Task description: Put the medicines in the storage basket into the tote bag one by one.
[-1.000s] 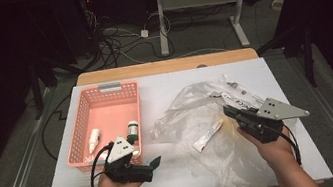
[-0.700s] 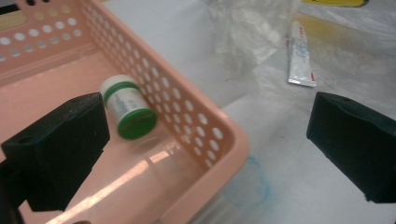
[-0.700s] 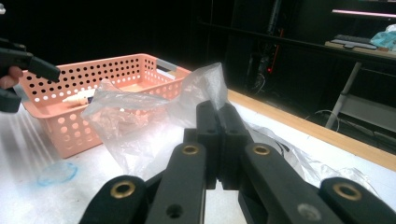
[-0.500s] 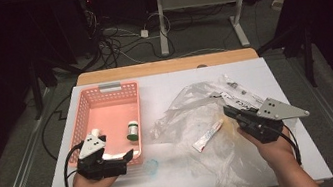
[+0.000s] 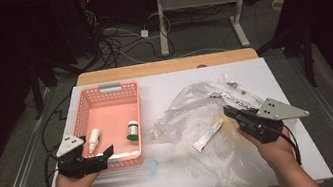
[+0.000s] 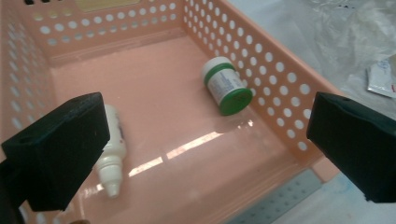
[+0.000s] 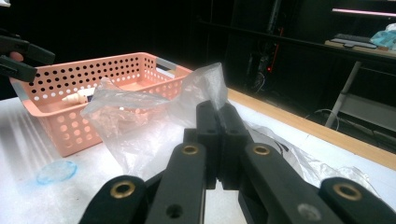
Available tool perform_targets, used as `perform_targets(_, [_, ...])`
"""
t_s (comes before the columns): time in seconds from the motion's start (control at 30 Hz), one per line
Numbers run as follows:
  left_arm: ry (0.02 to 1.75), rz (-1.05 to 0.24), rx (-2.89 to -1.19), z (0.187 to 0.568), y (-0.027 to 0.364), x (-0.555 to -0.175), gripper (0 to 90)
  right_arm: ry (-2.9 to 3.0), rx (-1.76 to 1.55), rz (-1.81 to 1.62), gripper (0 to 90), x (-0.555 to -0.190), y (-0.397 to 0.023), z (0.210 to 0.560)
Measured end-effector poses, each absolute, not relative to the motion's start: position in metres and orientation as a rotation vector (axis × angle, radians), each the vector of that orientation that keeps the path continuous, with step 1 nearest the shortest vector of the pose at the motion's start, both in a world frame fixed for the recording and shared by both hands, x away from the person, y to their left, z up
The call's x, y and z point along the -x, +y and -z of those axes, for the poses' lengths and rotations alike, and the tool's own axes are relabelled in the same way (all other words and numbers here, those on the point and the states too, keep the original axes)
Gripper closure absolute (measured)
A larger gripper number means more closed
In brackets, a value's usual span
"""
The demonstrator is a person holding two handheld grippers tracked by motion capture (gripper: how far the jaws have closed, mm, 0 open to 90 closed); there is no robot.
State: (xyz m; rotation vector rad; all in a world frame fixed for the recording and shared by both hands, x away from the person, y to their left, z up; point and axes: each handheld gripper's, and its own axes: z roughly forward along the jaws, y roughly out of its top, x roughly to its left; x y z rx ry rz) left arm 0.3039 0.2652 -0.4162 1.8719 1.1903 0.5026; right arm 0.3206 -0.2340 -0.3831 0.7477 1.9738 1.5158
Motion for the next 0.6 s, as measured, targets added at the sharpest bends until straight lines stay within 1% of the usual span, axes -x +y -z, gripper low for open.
perform_targets(0.3, [1.253,-0.502,-1.829,0.42,0.289,-0.306,0.1,1.976,-0.748,-1.513,89.9,-0.32,-0.234,0.383])
perform_targets(0.6, [1.252,-0.478,-1.819,0.416,0.292,-0.314,2.0,1.977,-0.75,-1.517,89.9,-0.32,-0.234,0.383])
